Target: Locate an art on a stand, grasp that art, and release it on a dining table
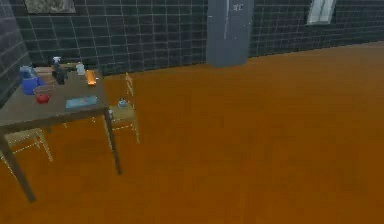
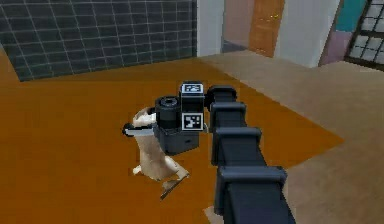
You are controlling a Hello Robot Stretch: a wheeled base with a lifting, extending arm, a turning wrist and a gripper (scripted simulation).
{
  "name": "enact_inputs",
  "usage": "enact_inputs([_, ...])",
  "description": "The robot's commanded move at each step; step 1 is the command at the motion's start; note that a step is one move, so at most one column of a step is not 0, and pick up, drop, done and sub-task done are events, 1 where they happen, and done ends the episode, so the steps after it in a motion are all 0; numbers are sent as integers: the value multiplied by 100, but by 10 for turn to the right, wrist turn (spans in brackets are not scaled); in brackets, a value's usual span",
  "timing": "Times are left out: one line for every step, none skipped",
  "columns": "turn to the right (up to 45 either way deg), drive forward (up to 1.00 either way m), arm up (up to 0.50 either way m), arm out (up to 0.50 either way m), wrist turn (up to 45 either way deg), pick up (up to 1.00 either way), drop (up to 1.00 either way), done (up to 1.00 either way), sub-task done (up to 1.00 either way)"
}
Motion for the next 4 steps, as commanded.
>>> enact_inputs([0, 100, 0, 0, 0, 0, 0, 0, 0])
enact_inputs([0, 100, 0, 0, 0, 0, 0, 0, 0])
enact_inputs([-210, 0, 0, 0, 0, 0, 0, 0, 0])
enact_inputs([0, 80, 0, 0, 0, 0, 0, 0, 0])
